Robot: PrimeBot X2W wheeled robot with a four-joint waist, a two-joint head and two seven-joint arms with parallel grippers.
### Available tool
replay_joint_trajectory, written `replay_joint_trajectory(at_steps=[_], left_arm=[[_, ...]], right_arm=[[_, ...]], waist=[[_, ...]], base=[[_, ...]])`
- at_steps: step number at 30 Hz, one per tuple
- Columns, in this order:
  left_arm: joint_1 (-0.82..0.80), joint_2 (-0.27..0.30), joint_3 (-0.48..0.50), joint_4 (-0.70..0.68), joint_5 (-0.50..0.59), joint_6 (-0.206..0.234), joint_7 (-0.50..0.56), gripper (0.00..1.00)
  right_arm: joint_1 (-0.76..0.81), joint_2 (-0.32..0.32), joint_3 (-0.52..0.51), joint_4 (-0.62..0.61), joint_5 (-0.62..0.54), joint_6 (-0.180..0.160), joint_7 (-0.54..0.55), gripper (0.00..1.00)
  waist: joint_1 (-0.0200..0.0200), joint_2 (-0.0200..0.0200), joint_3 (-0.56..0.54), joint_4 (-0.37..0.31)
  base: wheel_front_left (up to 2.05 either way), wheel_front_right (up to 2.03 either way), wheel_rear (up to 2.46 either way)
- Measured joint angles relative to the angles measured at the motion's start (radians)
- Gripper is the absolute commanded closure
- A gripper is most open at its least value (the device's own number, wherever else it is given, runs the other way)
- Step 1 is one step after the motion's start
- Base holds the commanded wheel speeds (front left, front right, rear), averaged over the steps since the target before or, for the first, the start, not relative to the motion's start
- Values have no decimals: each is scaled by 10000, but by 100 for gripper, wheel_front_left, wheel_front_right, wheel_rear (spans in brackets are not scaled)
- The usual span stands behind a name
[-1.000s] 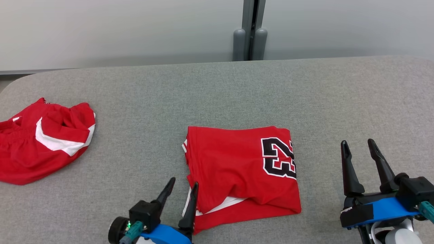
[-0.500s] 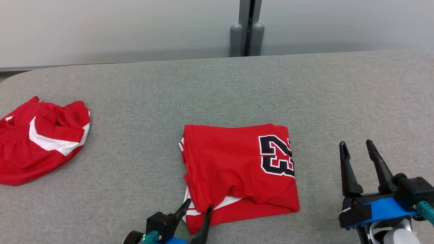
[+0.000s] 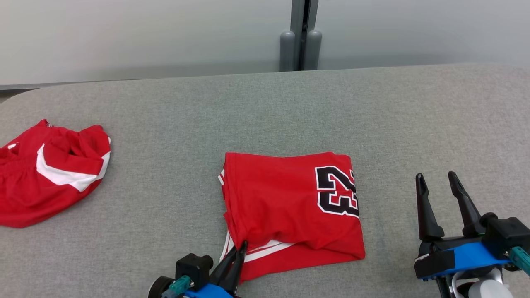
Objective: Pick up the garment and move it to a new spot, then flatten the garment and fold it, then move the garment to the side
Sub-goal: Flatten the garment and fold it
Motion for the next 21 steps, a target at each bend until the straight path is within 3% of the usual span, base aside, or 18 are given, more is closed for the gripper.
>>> replay_joint_trajectory(at_steps=[14,16,17,21], left_arm=[[736,550,75,-1266,-311,332,635,100],[753,493,88,-1346,-330,389,558,15],[753,468,107,-1398,-322,466,437,0],[657,462,408,-1639,-155,771,-357,0]], right_arm=[[91,0,-192,391,27,0,-82,0],[90,0,-194,462,27,0,-92,0],[89,0,-186,485,27,0,-102,0],[54,-12,-115,554,25,0,-153,0]], waist=[[0,0,-57,236],[0,0,-61,245],[0,0,-67,243],[0,0,-119,218]], base=[[0,0,0],[0,0,0],[0,0,0],[0,0,0]])
